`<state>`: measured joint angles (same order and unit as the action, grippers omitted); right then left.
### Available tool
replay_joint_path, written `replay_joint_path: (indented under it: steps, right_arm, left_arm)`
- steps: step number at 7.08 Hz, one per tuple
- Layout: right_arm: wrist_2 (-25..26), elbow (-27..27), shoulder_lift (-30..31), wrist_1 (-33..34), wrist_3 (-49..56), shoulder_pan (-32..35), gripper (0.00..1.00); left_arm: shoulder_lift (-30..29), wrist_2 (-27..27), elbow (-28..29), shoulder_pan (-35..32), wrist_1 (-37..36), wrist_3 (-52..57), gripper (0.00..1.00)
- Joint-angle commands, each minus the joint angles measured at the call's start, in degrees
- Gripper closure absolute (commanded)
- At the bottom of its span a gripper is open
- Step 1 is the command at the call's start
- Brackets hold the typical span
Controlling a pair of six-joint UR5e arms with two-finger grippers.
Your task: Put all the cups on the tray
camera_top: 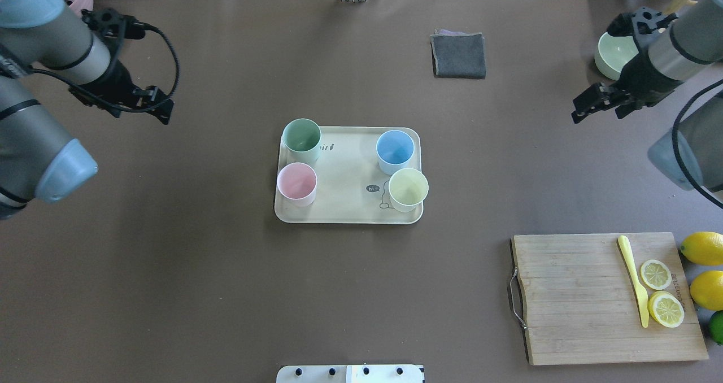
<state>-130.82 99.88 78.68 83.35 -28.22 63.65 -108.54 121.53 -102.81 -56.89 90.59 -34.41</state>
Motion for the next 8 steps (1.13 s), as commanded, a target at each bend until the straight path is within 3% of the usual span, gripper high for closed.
replay_joint_path:
  steps: [1, 3, 6, 8]
  right_arm:
    - [-0.13, -0.21, 6.90, -0.12, 9.73, 5.59, 0.00]
    - [-0.04, -1.87, 10.61, -0.12, 17.29, 9.89, 0.00]
    - [-0.13, -4.52, 11.67, -0.12, 22.51, 14.21, 0.00]
    - [-0.92, -4.34, 11.76, -0.21, 22.95, 15.36, 0.00]
  left_arm:
    - [10.59, 0.37, -1.78, -9.95, 0.28, 18.50, 0.02]
    - [16.06, 0.46, -0.47, -17.35, 0.37, 30.94, 0.02]
    - [20.63, 6.59, 0.51, -20.81, 0.37, 31.34, 0.02]
    - [20.57, 6.53, 0.16, -20.90, 0.46, 31.25, 0.02]
